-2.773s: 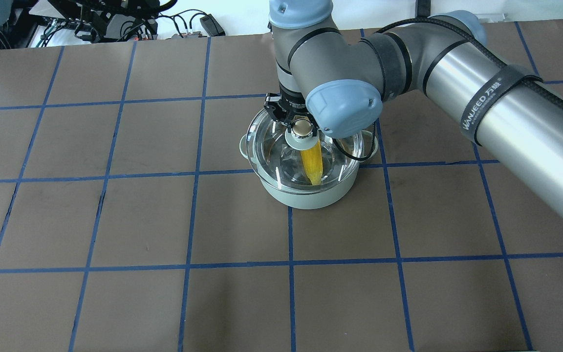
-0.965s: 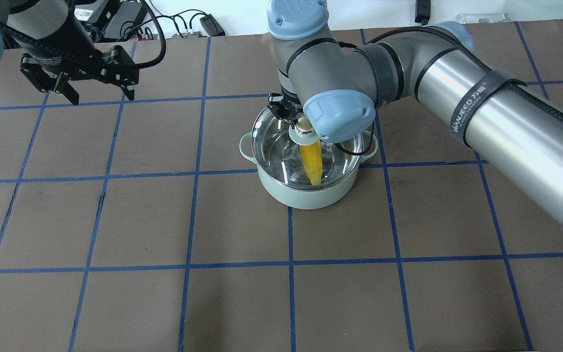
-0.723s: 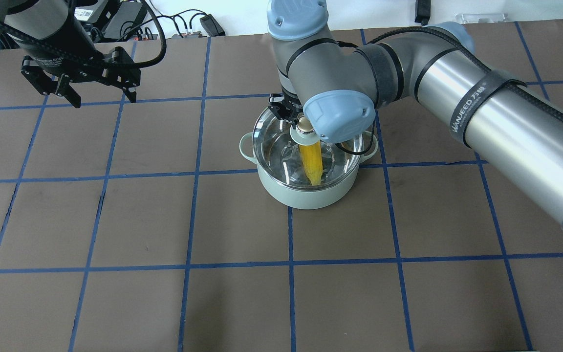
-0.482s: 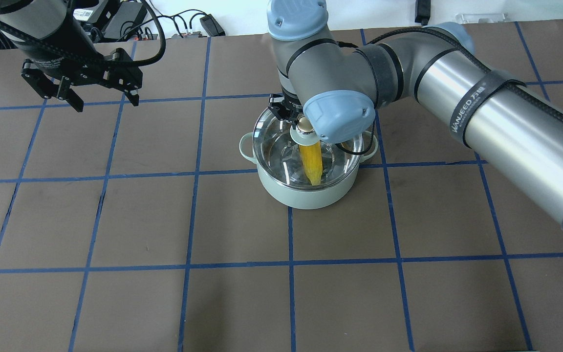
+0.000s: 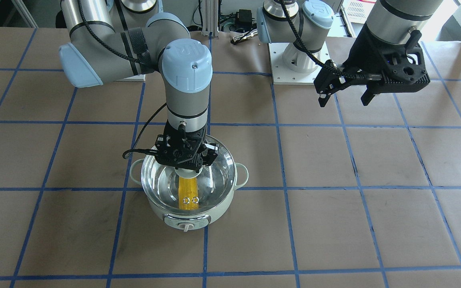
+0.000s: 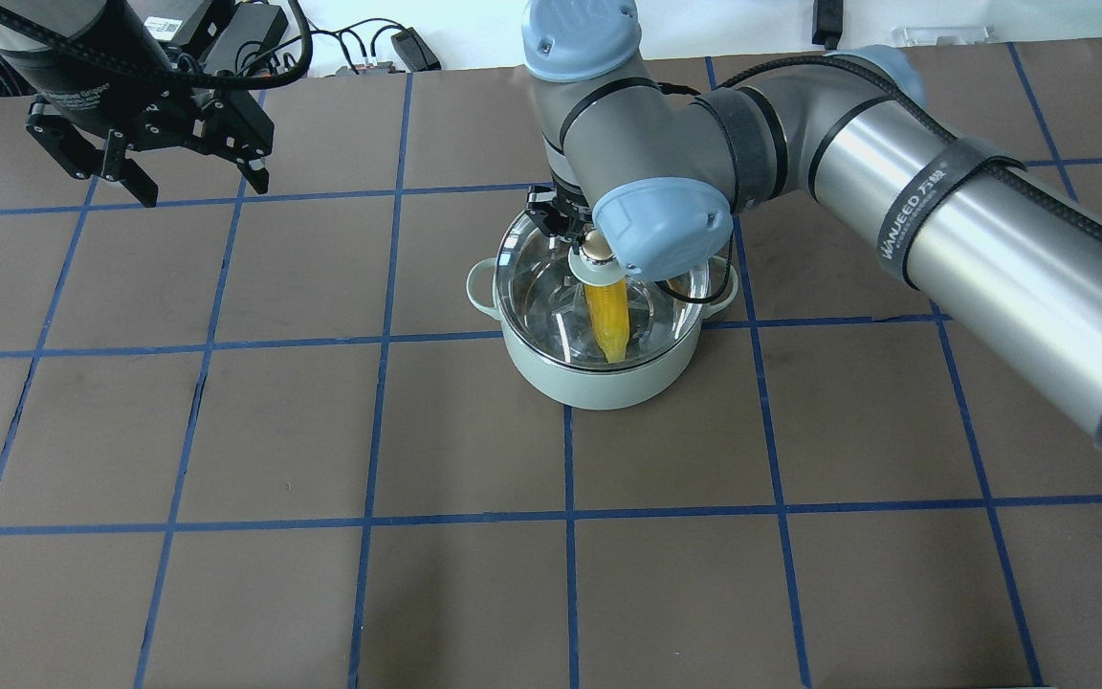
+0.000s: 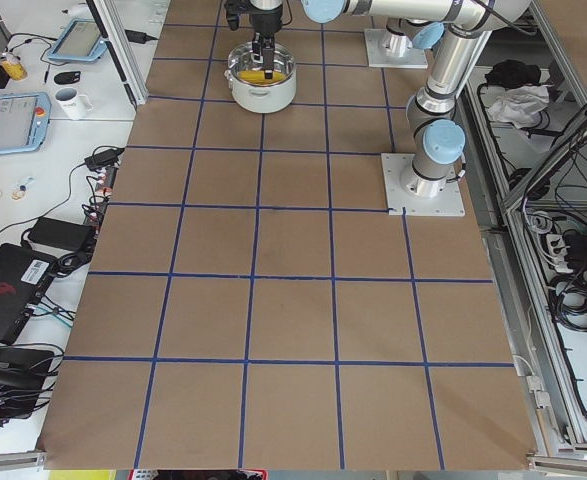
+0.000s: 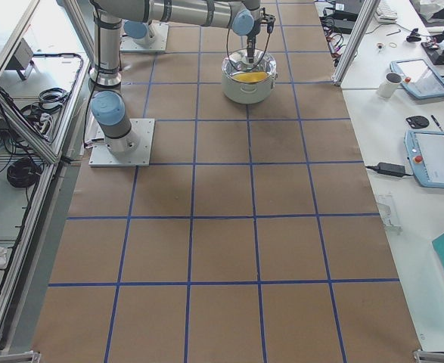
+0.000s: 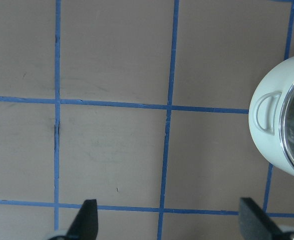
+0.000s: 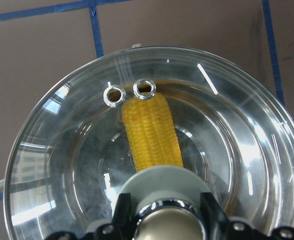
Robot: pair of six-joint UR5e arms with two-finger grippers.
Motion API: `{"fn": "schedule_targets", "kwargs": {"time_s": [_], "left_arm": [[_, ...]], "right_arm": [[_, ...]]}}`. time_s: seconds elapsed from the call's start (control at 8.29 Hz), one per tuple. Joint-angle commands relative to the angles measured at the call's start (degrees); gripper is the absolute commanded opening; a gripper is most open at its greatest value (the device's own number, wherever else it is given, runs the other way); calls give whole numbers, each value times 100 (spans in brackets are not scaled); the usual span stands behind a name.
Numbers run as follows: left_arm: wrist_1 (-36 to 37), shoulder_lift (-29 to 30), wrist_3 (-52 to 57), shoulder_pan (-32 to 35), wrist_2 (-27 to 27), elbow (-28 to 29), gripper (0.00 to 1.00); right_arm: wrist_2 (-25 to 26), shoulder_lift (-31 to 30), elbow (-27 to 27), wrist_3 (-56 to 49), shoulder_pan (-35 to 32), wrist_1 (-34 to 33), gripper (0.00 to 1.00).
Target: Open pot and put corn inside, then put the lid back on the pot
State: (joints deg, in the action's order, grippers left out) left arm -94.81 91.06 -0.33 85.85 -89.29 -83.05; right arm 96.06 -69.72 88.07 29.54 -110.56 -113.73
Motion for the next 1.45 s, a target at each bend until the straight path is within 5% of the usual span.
{"fn": "schedule_targets", "kwargs": {"time_s": [0.0, 1.33], "left_arm": [[-29, 52, 7, -15, 34, 17, 100], [6, 52, 95, -24, 43, 25, 100]], "right_arm": [[-8, 2, 0, 8, 0, 8, 11], [-35, 2, 9, -54, 0, 87, 12]]}}
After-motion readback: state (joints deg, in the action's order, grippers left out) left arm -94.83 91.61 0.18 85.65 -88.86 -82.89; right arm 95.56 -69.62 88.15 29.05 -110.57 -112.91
